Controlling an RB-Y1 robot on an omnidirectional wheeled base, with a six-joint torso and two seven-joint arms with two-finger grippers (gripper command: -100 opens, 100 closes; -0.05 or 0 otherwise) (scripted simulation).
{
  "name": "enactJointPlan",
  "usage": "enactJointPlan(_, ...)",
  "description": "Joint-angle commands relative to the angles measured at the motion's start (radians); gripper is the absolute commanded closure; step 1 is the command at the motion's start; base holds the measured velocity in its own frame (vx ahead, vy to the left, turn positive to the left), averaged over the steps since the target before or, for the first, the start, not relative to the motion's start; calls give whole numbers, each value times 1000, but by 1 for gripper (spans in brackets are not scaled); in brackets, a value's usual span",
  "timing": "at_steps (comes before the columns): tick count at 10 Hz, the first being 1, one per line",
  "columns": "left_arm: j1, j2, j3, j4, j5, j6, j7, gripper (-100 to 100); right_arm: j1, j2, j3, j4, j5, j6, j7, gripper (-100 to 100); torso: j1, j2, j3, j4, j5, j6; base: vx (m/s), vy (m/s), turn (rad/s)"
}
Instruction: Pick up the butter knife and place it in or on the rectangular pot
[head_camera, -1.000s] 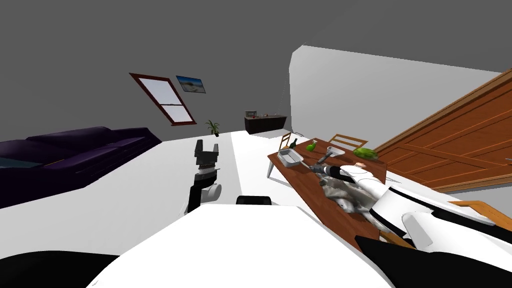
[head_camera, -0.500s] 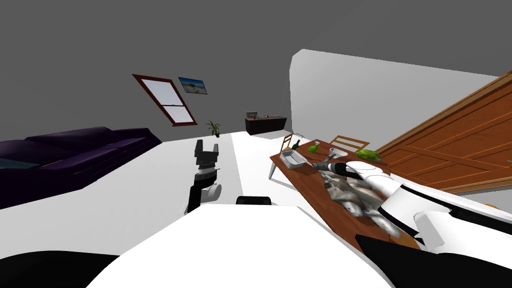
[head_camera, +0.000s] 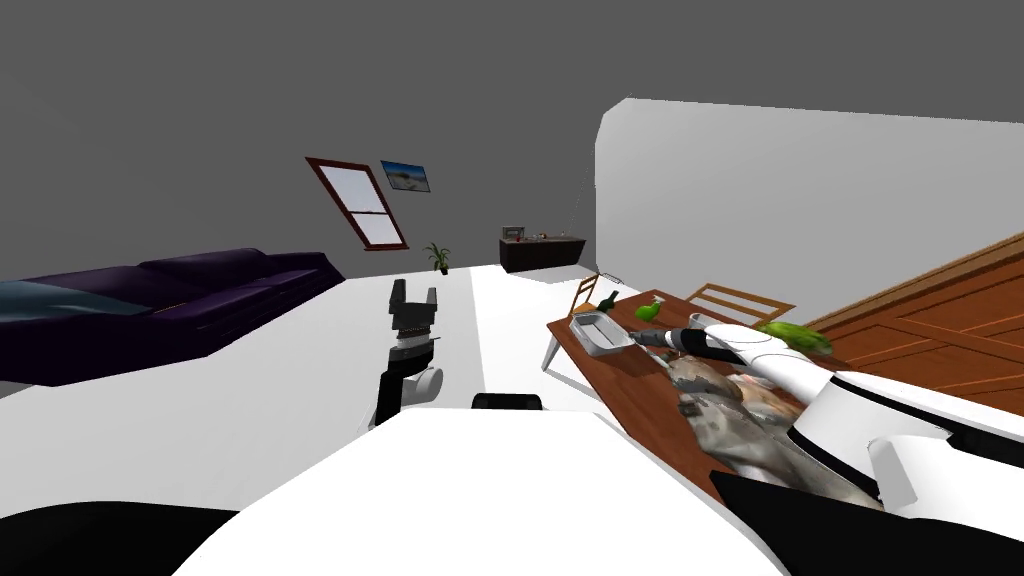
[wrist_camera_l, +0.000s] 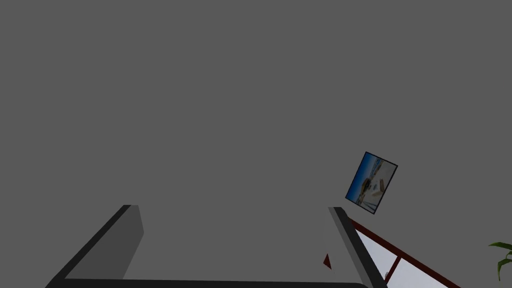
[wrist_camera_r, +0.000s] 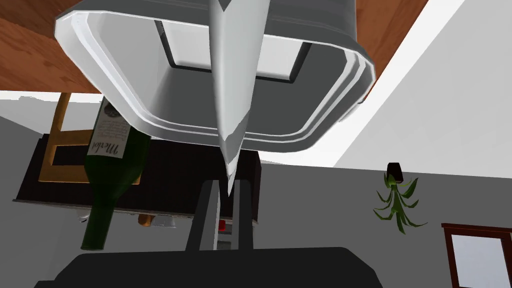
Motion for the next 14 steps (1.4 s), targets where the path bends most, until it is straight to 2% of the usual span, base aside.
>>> enactJointPlan(1, 0, 0, 0, 0, 0, 0, 0, 0, 9, -12, 9, 2, -3, -39, -11, 100, 0, 0, 0, 0, 0, 0, 169, -49, 176)
enactJointPlan(5, 0, 0, 0, 0, 0, 0, 0, 0, 49, -46, 29, -17, -14, -115, -41, 100, 0, 1, 1, 0, 0, 0, 155, -60, 165)
enactJointPlan(6, 0, 0, 0, 0, 0, 0, 0, 0, 42, -33, 23, 4, -15, -108, -24, 100, -1, 0, 0, 0, 0, 0, 72, -47, 53)
enactJointPlan(7, 0, 0, 0, 0, 0, 0, 0, 0, 42, -33, 23, 2, -16, -112, -26, -100, 1, 5, 2, 0, 0, 1, 15, -8, 2)
enactJointPlan(11, 0, 0, 0, 0, 0, 0, 0, 0, 42, -33, 22, 2, -16, -111, -25, -100, 4, 13, 7, 2, 1, 2, 2, -1, 1)
enactJointPlan(12, 0, 0, 0, 0, 0, 0, 0, 0, 42, -33, 22, 2, -16, -111, -25, 0, 4, 13, 7, 2, 1, 2, 0, 0, 0)
enactJointPlan(13, 0, 0, 0, 0, 0, 0, 0, 0, 23, -66, 29, -9, -16, -137, -41, -100, 4, 13, 7, 2, 1, 2, 0, 14, -33)
enactJointPlan(14, 0, 0, 0, 0, 0, 0, 0, 0, 16, -77, 31, -13, -16, -145, -46, -100, 5, 13, 7, 3, 1, 2, -3, 23, -31)
